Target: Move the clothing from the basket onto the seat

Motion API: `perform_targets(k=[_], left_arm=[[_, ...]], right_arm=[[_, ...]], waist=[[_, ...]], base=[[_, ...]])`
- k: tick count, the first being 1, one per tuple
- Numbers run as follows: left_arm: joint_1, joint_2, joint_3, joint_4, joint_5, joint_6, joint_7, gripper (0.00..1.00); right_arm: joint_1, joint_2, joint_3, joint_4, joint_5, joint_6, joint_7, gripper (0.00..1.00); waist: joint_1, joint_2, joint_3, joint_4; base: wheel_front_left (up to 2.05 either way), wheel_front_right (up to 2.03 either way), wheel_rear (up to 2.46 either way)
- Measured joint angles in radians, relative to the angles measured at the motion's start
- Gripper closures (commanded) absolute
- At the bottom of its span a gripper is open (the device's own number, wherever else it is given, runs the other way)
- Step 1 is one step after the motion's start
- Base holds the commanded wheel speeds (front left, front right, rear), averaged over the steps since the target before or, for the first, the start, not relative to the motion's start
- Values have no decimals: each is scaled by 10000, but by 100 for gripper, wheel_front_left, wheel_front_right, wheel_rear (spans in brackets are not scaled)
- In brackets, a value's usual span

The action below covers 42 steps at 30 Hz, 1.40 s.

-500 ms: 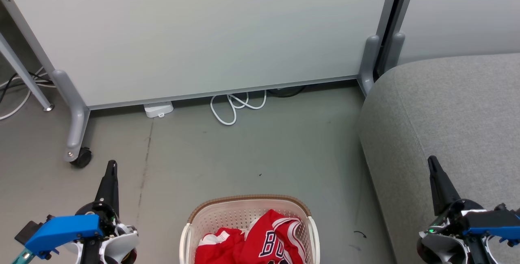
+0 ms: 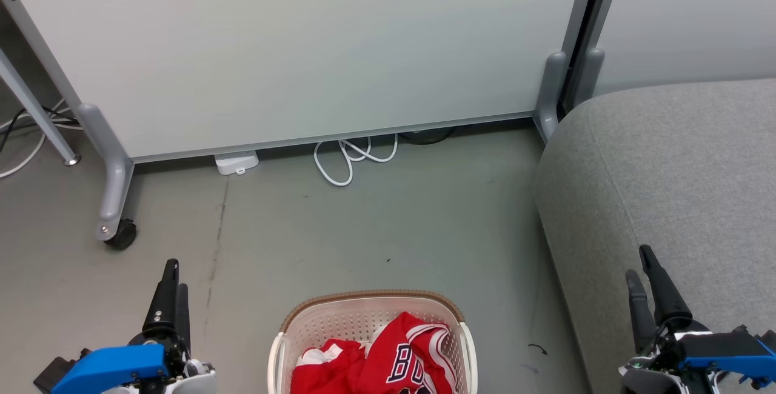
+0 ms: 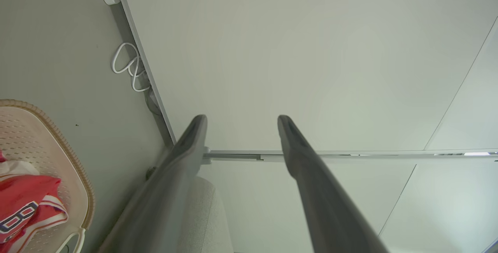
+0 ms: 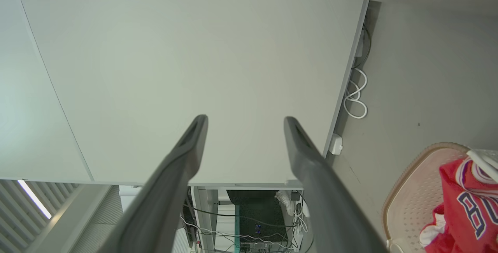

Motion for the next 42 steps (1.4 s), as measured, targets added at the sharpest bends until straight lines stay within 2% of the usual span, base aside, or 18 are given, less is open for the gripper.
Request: perform_targets(k=[14, 26, 42], left_arm=[[-105, 6, -146, -462, 2086, 0, -621, 0], [-154, 13, -489, -859, 4533, 15, -1093, 0], [-268, 27, -1122, -1087, 7724, 525, -1626, 0]], right_arm=[[-12, -2, 211, -439, -2173, 0, -623, 0], [-59, -6, 414, -832, -4431, 0, -1072, 0], [-68, -15, 734, -1160, -7327, 2, -1624, 0]], waist=[[0, 0, 67, 17], [0, 0, 112, 37], [0, 0, 156, 62]], base=[[0, 0, 0], [0, 0, 0], [0, 0, 0]])
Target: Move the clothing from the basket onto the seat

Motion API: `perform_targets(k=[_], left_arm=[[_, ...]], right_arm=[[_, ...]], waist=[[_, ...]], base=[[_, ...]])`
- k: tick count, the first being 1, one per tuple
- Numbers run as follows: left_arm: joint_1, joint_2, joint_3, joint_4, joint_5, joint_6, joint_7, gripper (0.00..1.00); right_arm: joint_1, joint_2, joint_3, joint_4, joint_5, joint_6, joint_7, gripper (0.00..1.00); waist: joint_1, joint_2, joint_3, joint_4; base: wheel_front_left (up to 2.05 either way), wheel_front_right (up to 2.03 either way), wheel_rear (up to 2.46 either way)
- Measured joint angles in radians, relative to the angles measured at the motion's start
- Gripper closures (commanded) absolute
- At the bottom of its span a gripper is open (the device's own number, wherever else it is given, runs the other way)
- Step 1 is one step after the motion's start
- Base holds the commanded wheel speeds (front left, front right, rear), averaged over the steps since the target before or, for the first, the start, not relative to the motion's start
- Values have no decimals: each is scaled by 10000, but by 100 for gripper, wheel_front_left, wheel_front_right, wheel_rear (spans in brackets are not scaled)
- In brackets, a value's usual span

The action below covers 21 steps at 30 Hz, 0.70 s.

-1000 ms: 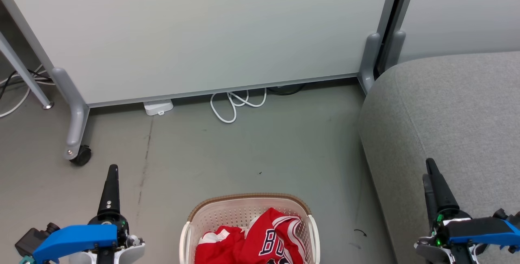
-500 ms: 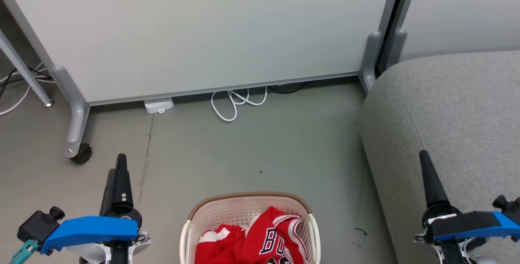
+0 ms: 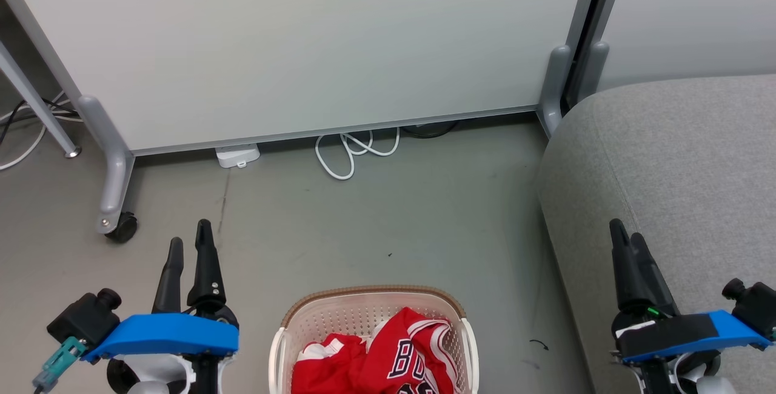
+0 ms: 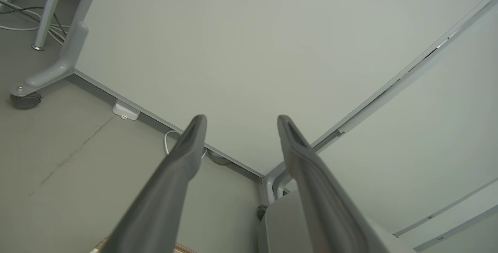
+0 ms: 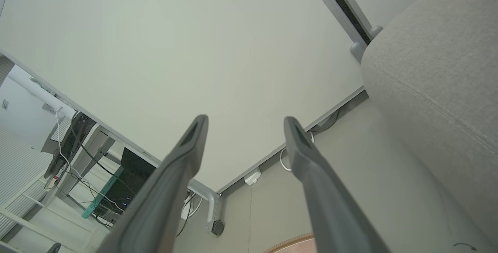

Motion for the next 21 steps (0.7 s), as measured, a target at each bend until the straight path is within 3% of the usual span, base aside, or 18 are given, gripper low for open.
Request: perform_targets(k=[21], left_arm=[[-99, 27, -571, 203, 2978, 257, -581, 0]], right_arm=[[-33, -15, 284, 94, -2543, 2, -612, 0]], waist=[[0, 0, 11, 72]], base=[[0, 0, 0]])
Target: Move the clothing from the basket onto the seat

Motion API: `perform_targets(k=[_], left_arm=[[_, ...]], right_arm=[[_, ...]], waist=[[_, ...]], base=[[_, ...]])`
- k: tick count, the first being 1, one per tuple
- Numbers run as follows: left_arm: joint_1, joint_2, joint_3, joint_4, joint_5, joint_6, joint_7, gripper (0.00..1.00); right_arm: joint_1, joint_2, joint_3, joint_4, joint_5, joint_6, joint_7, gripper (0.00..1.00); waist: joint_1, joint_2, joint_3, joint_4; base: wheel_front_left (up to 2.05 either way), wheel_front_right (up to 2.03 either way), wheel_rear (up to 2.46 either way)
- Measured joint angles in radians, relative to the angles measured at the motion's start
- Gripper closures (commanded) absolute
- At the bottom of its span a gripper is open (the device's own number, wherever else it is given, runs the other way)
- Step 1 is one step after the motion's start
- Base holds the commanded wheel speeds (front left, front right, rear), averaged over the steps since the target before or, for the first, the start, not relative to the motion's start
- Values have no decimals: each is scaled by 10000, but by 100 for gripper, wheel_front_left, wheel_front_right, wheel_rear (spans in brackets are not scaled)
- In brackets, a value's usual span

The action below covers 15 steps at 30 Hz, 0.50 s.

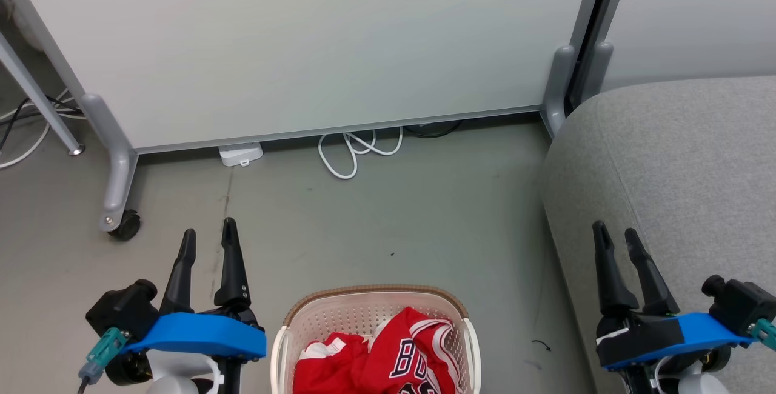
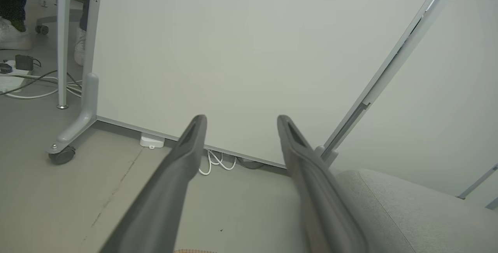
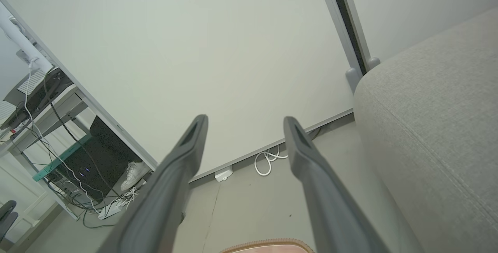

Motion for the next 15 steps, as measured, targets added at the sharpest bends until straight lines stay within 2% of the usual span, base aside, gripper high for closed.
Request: perform_targets(k=[15], left_arm=[[-116, 13, -274, 48, 1546, 136, -382, 0]], right_arm=[[-40, -10, 182, -75, -1557, 2, -359, 0]], waist=[[0, 0, 39, 34]], base=[[0, 0, 0]])
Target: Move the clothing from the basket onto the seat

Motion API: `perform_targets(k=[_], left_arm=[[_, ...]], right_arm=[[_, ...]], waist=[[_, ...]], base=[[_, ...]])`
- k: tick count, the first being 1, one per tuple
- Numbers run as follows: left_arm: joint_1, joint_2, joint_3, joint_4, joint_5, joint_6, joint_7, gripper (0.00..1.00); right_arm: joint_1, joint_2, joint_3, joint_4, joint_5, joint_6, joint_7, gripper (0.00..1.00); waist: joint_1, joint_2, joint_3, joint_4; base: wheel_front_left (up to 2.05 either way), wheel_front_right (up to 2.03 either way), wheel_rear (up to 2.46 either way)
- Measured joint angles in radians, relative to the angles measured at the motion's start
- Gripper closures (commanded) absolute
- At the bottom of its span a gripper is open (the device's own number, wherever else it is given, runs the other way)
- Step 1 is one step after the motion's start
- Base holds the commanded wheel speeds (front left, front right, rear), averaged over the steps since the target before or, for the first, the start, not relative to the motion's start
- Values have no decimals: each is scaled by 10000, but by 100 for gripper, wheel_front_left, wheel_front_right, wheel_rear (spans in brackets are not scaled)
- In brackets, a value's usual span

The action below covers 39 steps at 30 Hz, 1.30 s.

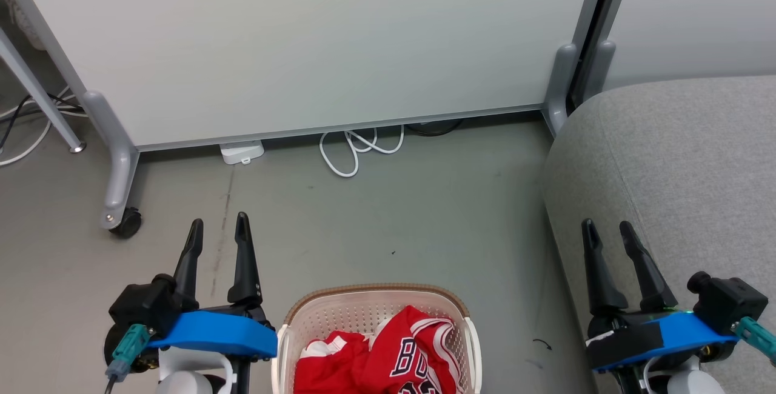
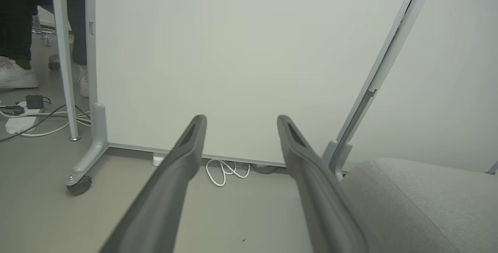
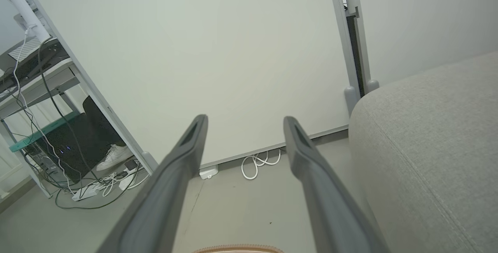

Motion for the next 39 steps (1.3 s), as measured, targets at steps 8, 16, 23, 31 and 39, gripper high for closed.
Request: perform_targets(k=[8, 16, 23, 31, 39], left_arm=[[-28, 10, -127, -13, 709, 48, -176, 0], [-43, 15, -242, -25, 1379, 58, -334, 0], [-76, 19, -351, -12, 1927, 59, -481, 0], [-77, 25, -426, -17, 2472, 88, -631, 0], [-80, 29, -479, -10, 2794, 52, -759, 0]], right_arm=[[-69, -8, 79, -56, -717, 0, -180, 0], [-72, -13, 142, -102, -1396, 0, -337, 0], [-74, -19, 197, -115, -1958, 2, -481, 0], [-74, -23, 259, -134, -2575, 2, -629, 0], [-78, -29, 282, -157, -3206, 2, -763, 0]], waist=[[0, 0, 0, 13], [0, 0, 14, 41], [0, 0, 0, 71], [0, 0, -14, 97], [0, 0, 30, 114]], base=[[0, 0, 0], [0, 0, 0], [0, 0, 0], [0, 0, 0], [0, 0, 0]])
